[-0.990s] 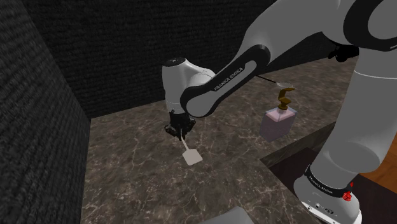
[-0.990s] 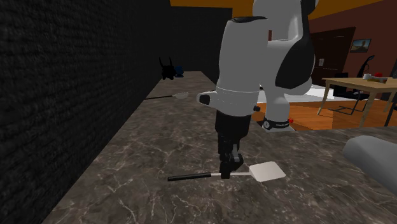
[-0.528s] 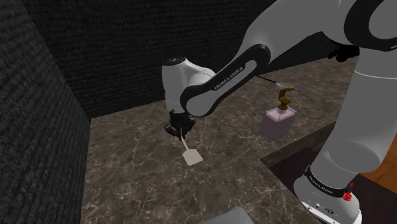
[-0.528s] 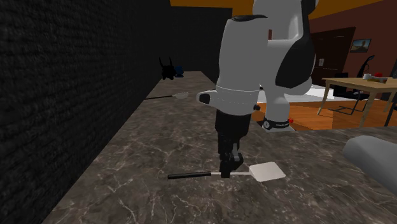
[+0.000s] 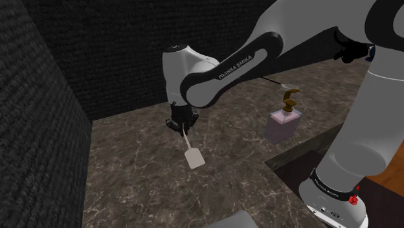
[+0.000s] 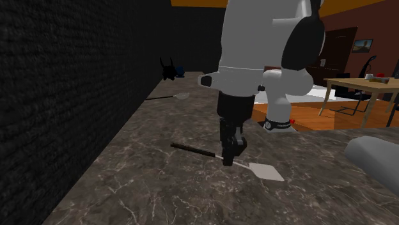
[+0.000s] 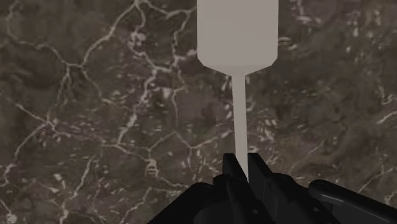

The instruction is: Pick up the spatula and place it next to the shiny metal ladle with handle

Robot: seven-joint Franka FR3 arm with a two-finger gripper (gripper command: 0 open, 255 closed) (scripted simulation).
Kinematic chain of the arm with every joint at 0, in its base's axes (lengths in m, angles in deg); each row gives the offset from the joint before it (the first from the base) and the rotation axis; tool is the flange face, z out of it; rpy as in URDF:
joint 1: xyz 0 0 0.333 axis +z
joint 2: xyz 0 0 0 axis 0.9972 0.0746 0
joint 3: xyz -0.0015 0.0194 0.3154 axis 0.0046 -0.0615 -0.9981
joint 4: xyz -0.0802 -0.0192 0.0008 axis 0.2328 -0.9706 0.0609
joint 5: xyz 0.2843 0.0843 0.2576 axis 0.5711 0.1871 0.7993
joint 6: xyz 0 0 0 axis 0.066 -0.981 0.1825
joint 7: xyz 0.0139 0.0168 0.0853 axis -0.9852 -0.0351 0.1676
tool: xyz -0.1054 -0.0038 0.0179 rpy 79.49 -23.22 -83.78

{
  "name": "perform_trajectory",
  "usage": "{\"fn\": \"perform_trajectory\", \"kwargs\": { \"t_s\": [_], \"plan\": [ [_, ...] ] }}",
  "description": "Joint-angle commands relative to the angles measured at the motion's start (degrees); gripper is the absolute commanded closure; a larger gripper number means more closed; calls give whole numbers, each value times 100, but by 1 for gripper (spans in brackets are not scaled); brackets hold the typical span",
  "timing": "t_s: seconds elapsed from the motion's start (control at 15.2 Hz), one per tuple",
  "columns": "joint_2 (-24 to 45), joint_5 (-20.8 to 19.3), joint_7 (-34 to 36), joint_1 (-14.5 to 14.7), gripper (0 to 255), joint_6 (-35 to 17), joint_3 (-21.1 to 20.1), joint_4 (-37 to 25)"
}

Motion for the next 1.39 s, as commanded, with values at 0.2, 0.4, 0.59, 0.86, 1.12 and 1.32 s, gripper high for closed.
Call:
{"fn": "perform_trajectory", "kwargs": {
  "t_s": [0.2,0.4,0.59,0.86,1.12,1.32],
  "plan": [
    [-204,162,-132,-29,255,357,-16,-189],
    [-307,240,-194,-39,255,571,-20,-318],
    [-399,307,-248,-48,255,788,-21,-459],
    [-824,572,-630,-190,255,838,95,-164],
    [-1500,942,-1329,-382,255,723,407,536],
    [-1945,1132,-1834,-487,255,680,689,991]
  ]
}}
